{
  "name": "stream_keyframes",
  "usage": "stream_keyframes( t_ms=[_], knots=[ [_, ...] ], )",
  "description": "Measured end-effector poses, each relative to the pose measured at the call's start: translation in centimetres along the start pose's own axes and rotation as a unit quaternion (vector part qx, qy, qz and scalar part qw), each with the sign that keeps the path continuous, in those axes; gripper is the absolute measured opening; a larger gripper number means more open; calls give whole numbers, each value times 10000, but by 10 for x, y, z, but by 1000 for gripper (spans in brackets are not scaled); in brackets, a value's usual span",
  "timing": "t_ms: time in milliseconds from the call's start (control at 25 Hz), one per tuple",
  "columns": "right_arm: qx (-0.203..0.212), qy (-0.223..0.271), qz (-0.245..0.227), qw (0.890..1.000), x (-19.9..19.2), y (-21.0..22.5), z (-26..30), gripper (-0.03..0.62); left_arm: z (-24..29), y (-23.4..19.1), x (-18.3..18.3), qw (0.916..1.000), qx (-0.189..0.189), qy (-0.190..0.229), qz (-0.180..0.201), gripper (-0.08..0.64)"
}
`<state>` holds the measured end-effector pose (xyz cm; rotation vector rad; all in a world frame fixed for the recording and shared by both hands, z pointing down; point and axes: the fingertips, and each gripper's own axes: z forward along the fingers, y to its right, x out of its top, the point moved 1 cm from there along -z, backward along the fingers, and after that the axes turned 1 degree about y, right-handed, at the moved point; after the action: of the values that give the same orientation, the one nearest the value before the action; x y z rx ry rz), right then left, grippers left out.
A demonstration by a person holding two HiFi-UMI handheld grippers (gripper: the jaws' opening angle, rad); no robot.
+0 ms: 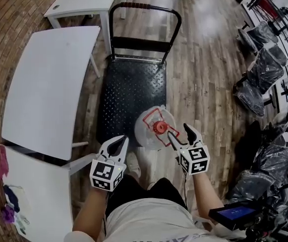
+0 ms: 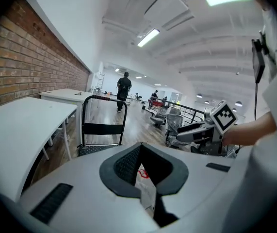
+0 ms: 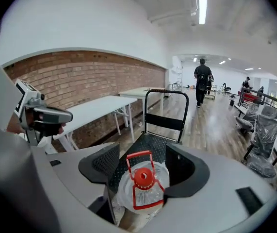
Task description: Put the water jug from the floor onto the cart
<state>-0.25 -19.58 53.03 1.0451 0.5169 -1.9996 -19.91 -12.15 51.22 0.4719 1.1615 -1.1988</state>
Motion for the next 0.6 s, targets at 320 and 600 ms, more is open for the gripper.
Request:
stream_keyframes(
  t_ms=[320,600],
  knots=[
    [-475,786,251,9955,12,28,-102,166,-18,63,18,9993,-181,179,283,0],
    [-832,1274,422,9874,-7,37,-196,110,-52,131,26,9970,-301,474,537,0]
  ],
)
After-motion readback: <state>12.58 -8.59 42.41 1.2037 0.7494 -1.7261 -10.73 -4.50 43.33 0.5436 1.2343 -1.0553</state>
